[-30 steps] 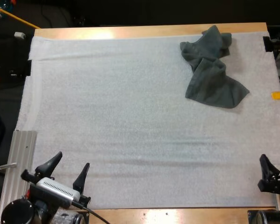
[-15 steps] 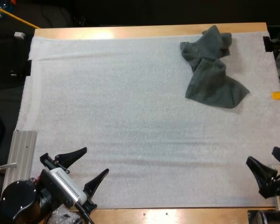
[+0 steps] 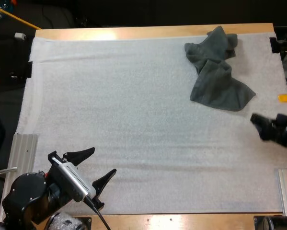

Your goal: Pick towel from pile, fold and stack

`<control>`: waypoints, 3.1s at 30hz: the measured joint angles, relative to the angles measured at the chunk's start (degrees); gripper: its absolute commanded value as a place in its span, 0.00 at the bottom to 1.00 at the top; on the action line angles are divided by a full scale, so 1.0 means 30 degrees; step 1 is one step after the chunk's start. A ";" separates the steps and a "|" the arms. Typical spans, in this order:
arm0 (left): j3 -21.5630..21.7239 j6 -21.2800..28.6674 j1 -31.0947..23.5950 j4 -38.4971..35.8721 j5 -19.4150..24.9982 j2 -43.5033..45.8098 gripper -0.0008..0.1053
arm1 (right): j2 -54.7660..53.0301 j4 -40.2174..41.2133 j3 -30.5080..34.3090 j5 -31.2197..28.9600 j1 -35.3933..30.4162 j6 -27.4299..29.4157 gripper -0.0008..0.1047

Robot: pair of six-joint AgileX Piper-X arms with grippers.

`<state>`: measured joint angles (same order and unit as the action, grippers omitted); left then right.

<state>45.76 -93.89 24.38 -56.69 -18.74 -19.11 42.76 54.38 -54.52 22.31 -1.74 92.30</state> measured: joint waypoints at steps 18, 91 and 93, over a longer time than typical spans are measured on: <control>0.0000 0.0000 0.0000 0.0000 0.0000 0.0000 0.63 | 1.1123 -0.1244 -0.2597 -0.2792 0.1098 -0.0909 0.71; 0.0000 -0.0170 0.0000 0.0000 0.0000 0.0000 0.63 | 0.5921 0.2278 -0.7075 -0.9271 1.2991 -0.0549 0.01; 0.0000 -0.0170 0.0000 0.0000 0.0000 0.0000 0.63 | 0.5957 0.2513 -0.7075 -0.9229 1.4188 -0.1117 0.01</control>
<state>45.76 -94.40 24.38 -56.69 -18.74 -19.11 60.63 61.92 -75.75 -5.38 40.82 88.95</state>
